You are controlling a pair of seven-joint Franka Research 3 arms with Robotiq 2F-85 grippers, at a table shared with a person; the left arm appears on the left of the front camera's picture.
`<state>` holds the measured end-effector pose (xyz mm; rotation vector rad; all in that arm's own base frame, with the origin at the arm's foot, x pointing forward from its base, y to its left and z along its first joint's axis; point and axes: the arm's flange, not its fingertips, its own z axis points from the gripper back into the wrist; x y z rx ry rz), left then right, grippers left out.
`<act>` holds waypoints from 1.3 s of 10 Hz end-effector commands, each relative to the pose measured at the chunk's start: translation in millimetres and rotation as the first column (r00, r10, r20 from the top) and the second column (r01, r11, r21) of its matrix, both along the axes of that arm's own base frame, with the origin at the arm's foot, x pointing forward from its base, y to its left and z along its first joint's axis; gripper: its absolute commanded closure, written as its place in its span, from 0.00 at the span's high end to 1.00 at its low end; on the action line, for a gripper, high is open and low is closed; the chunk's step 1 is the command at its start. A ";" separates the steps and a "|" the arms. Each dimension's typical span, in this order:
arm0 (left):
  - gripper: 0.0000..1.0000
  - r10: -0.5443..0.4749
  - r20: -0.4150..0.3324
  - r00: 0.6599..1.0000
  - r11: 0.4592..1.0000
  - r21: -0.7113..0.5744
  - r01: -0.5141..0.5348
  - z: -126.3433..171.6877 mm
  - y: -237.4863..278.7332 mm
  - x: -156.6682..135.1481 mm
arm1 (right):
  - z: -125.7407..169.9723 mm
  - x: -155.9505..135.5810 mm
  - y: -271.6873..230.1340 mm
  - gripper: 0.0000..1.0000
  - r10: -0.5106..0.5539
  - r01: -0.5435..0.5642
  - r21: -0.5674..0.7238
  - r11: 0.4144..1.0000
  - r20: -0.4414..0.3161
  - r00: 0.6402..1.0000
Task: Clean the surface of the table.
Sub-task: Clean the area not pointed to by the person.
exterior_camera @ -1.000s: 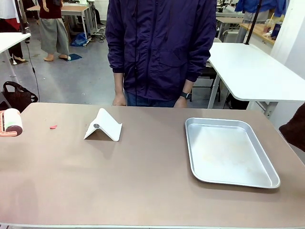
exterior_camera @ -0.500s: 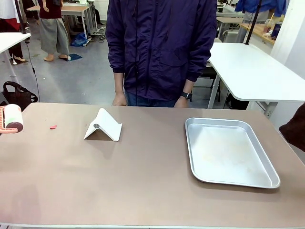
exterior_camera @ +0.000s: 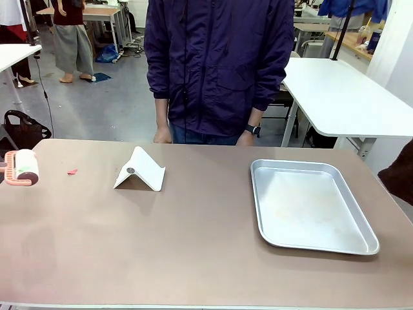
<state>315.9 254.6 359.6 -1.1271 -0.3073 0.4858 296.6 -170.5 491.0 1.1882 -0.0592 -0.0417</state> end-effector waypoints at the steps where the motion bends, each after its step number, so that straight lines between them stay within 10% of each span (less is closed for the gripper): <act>1: 0.21 -0.022 -0.056 0.998 1.000 0.021 0.023 -7.8 18.2 41.1 | 1.3 -4.3 0.8 0.09 0.012 -0.012 0.003 1.000 0.018 1.000; 13: 0.21 0.088 -0.178 0.980 0.987 0.147 -0.062 -68.0 7.4 153.6 | 1.3 -4.3 0.8 0.09 0.012 -0.012 0.003 1.000 0.018 1.000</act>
